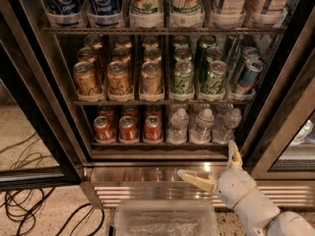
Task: Pick water bottle from bottom shelf of fridge
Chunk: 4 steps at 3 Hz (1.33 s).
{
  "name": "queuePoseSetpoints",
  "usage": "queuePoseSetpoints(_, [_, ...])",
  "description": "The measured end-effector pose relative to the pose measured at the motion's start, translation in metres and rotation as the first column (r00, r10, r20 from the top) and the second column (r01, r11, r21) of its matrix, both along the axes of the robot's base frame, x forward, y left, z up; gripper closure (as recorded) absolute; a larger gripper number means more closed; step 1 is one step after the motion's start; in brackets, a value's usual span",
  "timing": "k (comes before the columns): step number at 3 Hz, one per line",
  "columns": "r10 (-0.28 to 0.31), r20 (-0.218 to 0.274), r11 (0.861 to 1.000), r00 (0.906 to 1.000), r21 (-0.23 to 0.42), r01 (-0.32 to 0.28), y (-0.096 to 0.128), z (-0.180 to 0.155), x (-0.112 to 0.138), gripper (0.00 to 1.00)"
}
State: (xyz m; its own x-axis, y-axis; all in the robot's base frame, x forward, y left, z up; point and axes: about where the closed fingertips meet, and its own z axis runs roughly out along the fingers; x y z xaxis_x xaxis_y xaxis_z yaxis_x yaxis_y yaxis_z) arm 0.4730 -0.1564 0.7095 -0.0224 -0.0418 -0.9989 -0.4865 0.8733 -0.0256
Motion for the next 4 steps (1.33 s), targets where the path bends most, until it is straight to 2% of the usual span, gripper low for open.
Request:
queuePoseSetpoints(1, [-0.001,0.045,0.998,0.9990,0.061,-0.002,0.007,-0.015,0.007,0.00])
queuePoseSetpoints(2, [0.026,-0.009,0.988,0.9996,0.153,-0.025,0.006,-0.028,-0.002,0.00])
queuePoseSetpoints(3, [0.024,-0.107,0.988,0.9939,0.153,-0.008,0.004,-0.041,-0.013,0.00])
queuePoseSetpoints(4, [-0.019,-0.154,0.995,0.9879,0.093,0.034,-0.002,-0.060,-0.007,0.00])
